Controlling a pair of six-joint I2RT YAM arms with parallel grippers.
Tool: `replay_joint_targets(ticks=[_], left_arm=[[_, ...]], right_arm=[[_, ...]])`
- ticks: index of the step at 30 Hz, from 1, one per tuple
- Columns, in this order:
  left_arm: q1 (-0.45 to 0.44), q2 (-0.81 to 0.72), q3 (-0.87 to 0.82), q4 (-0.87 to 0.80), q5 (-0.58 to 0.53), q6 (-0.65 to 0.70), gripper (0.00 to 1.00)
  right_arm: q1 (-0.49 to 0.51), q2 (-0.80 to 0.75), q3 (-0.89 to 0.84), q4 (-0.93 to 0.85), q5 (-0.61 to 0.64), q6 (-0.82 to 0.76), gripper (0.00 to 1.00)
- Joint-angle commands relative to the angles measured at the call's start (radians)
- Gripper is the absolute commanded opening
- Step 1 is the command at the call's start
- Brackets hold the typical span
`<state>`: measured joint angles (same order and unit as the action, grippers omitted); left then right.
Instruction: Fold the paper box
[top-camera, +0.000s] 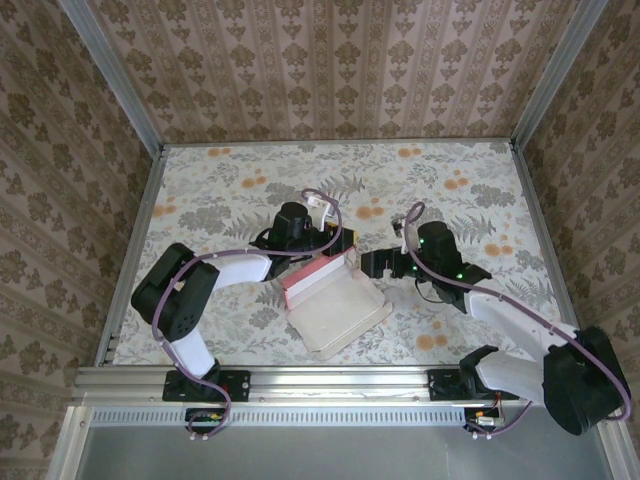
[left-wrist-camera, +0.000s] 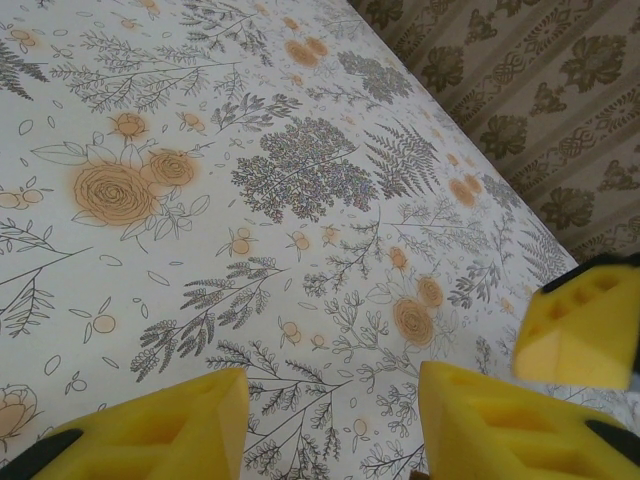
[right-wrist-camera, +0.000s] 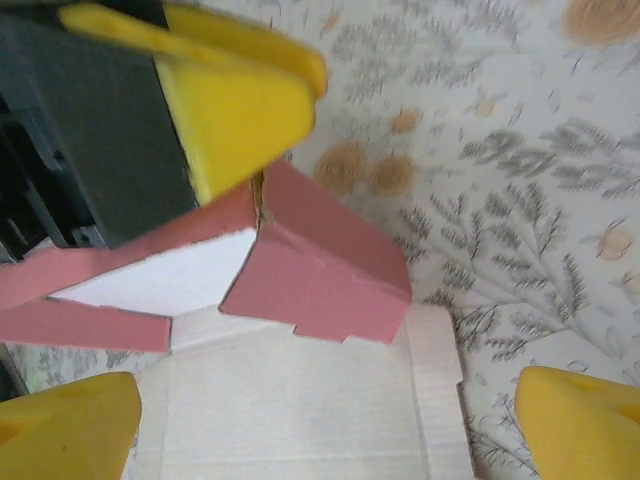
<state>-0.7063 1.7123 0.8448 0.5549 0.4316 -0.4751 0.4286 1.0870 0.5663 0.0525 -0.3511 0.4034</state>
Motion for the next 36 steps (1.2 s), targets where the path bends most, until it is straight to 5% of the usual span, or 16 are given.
replay_joint_targets(ticks=[1,11,14,17,36], left_arm=[[-0.002,0.020,-0.010,-0.058,0.015,0.037,0.46],[-0.001,0.027,0.003,-0.060,0.018,0.037,0.46],[-0.002,0.029,0.005,-0.061,0.021,0.036,0.46],[-0.004,0.030,0.007,-0.061,0.022,0.035,0.46],[-0.005,0.035,0.007,-0.053,0.026,0.033,0.46]], right_arm=[[-0.005,-0.103,-0.018,0.023,0.065,-0.046,1.00],[-0.009,-0.281,-0.188,0.071,0.178,-0.323,1.00],[-0.013,-0.226,-0.239,0.210,0.144,-0.318,0.97],[-0.012,-0.134,-0.231,0.273,0.119,-0.327,0.75],[-0.013,0.345,-0.126,0.634,-0.066,-0.354,0.70]])
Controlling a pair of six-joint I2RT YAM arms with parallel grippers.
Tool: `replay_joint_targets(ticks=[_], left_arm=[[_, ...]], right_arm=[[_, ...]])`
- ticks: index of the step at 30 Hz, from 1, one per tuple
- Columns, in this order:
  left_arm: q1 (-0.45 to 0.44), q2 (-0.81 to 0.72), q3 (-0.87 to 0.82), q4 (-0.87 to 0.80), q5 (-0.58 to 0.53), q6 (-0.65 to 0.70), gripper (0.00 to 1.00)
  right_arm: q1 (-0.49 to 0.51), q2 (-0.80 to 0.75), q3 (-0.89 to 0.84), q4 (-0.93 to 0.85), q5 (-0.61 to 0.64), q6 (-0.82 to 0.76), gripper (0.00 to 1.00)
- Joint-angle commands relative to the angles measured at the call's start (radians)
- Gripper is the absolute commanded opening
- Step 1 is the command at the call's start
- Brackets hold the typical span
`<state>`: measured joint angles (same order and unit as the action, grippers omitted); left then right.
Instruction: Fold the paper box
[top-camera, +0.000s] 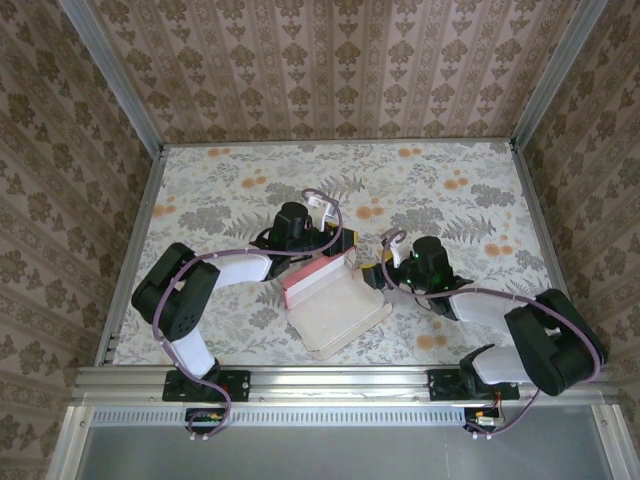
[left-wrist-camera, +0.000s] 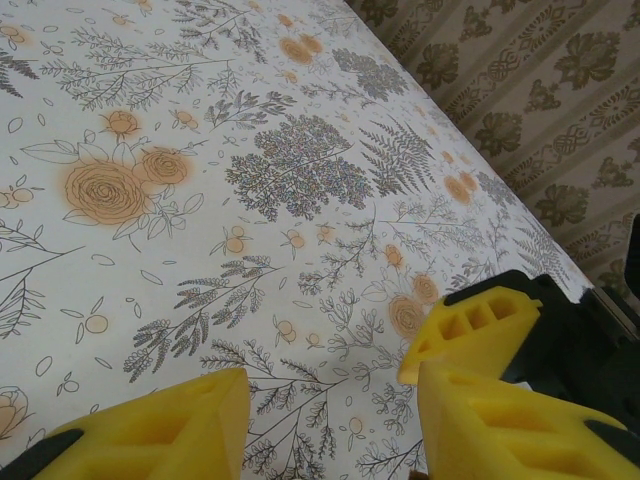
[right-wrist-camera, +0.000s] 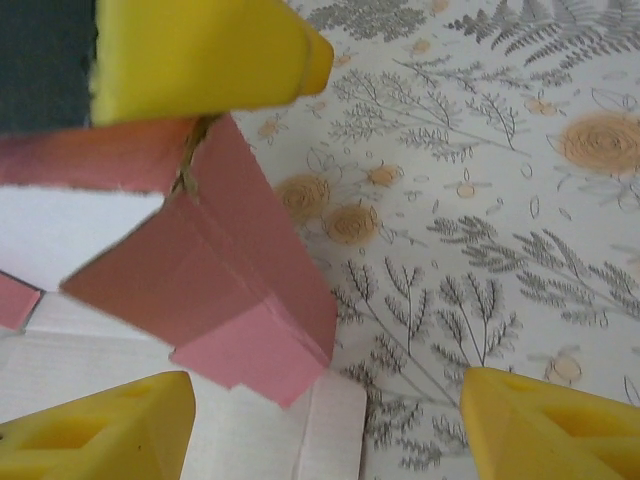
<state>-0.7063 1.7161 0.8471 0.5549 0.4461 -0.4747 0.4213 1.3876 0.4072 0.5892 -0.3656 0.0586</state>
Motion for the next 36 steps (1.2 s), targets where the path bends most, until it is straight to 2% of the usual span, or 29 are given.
replay_joint_targets(ticks=[1,12,27,36], left_arm=[[-0.004,0.031,0.005,-0.053,0.014,0.031,0.46],[0.017,0.049,0.007,-0.037,0.083,0.019,0.46],[0.031,0.064,0.014,-0.036,0.140,0.014,0.46],[0.030,0.057,0.025,-0.057,0.134,0.022,0.46]], right_arm=[[-0.005,0.063,0.041,0.103,-0.057,-0.009,0.69],[0.014,0.164,0.112,0.134,-0.073,-0.014,0.60],[0.088,0.232,0.161,0.147,0.058,-0.037,0.43],[0.129,0.225,0.168,0.085,0.210,-0.068,0.29]])
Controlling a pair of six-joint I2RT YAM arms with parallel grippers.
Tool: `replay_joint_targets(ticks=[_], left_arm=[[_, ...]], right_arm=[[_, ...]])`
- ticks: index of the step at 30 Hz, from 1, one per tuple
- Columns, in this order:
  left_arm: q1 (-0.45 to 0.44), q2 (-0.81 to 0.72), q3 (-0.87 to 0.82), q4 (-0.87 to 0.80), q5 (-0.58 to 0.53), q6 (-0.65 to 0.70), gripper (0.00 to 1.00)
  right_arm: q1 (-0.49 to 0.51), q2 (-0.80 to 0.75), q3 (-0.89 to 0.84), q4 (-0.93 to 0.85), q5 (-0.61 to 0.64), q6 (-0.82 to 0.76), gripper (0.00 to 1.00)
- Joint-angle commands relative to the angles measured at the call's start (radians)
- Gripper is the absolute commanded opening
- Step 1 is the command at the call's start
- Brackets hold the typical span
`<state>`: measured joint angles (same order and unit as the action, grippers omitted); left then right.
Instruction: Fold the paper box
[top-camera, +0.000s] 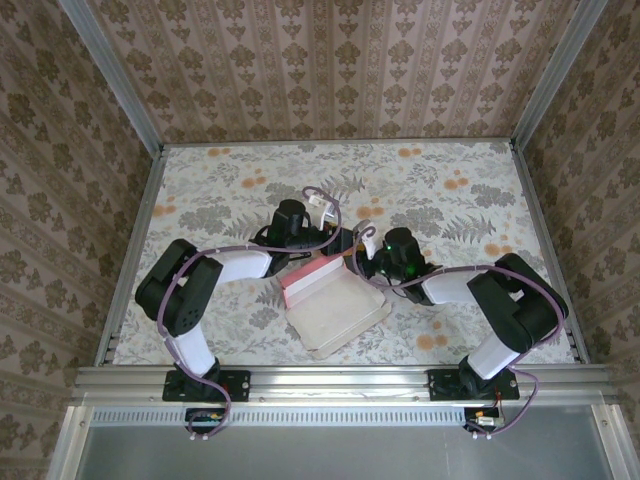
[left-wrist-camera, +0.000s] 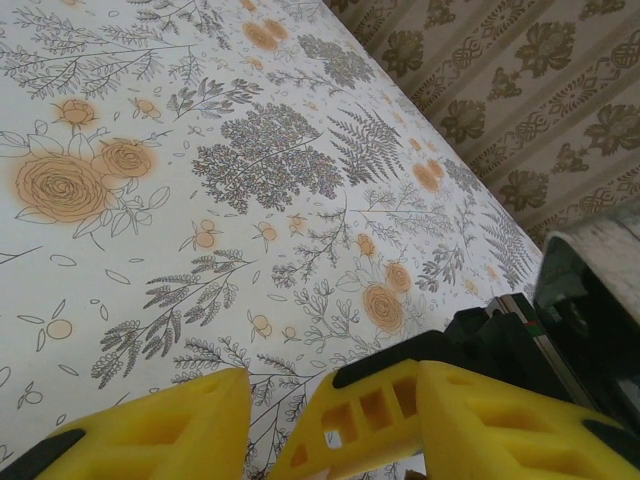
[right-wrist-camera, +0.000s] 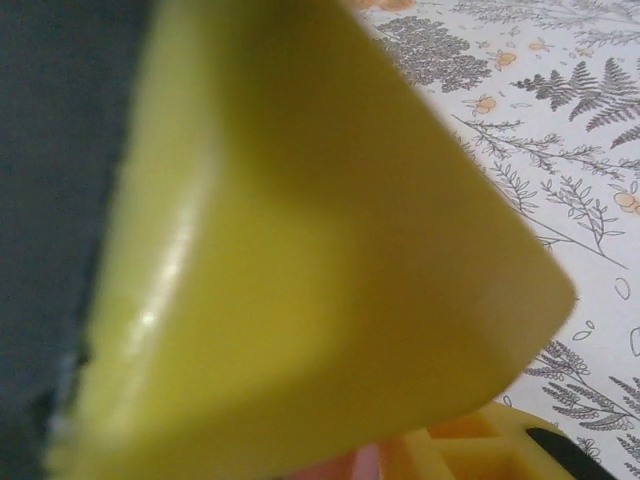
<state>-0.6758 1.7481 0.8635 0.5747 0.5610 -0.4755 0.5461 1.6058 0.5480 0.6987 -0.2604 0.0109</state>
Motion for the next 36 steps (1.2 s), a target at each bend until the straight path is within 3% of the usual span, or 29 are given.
replay_joint_targets(ticks=[1,11,36], left_arm=[[-0.002,0.024,0.010,-0.081,0.020,0.027,0.46],[-0.009,0.016,0.019,-0.110,0.006,0.044,0.46],[-0.025,0.016,0.014,-0.114,-0.006,0.048,0.45]], right_arm=[[0.006,0.008,0.027,-0.027,0.117,-0.019,0.28],[0.044,0.000,0.034,-0.075,0.267,-0.029,0.17],[0.110,0.022,0.074,-0.170,0.613,0.013,0.10]])
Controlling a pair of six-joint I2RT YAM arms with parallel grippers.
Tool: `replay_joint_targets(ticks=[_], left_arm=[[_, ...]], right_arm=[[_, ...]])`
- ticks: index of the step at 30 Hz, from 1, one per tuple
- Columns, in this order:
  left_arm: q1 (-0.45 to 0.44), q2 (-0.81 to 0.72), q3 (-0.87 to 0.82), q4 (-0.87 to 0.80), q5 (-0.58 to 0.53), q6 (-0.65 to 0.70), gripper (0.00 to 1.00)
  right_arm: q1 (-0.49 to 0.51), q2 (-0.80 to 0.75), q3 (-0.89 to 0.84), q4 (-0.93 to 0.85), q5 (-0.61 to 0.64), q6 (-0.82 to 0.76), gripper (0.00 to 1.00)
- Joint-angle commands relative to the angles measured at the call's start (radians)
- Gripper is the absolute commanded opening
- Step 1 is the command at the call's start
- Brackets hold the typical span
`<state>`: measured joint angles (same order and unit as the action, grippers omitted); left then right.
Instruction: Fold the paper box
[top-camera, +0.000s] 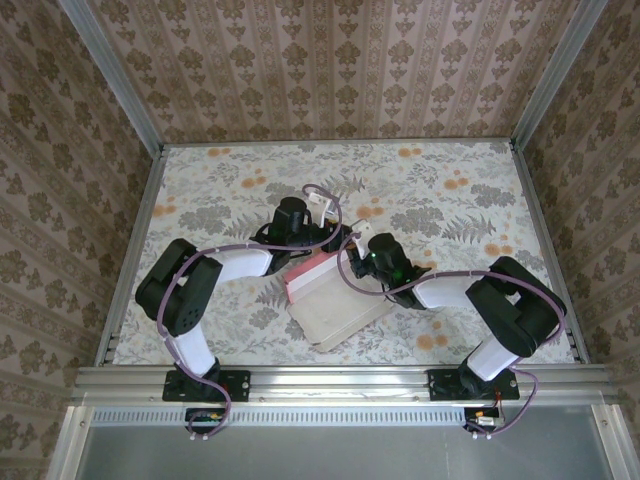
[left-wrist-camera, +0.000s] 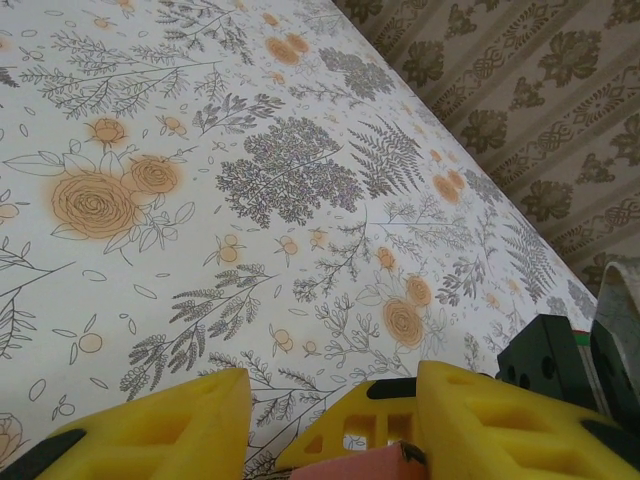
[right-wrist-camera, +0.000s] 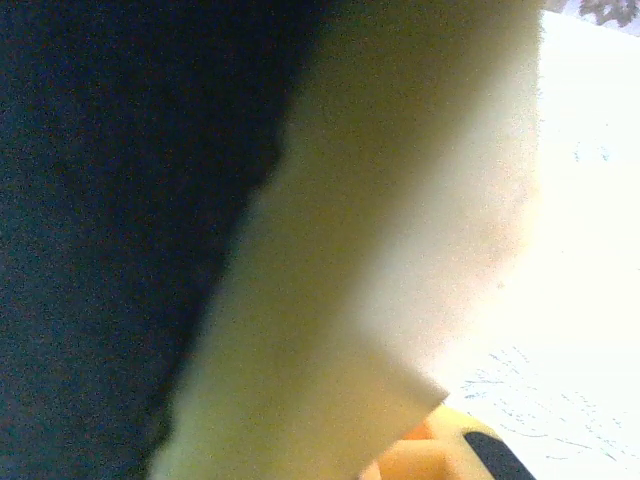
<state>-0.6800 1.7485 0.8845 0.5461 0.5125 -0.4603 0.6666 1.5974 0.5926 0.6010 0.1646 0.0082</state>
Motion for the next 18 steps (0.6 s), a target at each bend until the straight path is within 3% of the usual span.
replay_joint_targets(ticks=[1,6,9,12,18], left_arm=[[-0.020,0.013,-0.006,-0.087,0.040,0.033,0.46],[-0.022,0.006,-0.004,-0.092,0.038,0.036,0.46],[-0.023,0.008,-0.004,-0.092,0.036,0.034,0.46],[-0.019,0.005,-0.004,-0.093,0.037,0.035,0.46],[0.001,-0.007,0.010,-0.119,0.044,0.040,0.46]], right_arm=[[-0.007,0.033,0.035,-0.079,0.196,0.014,0.10],[0.012,0.042,0.047,-0.092,0.262,0.026,0.10],[0.016,0.042,0.038,-0.075,0.230,0.036,0.12],[0.016,0.008,-0.013,0.005,0.148,0.044,0.23],[0.014,-0.118,-0.066,-0.051,0.042,0.057,0.42]])
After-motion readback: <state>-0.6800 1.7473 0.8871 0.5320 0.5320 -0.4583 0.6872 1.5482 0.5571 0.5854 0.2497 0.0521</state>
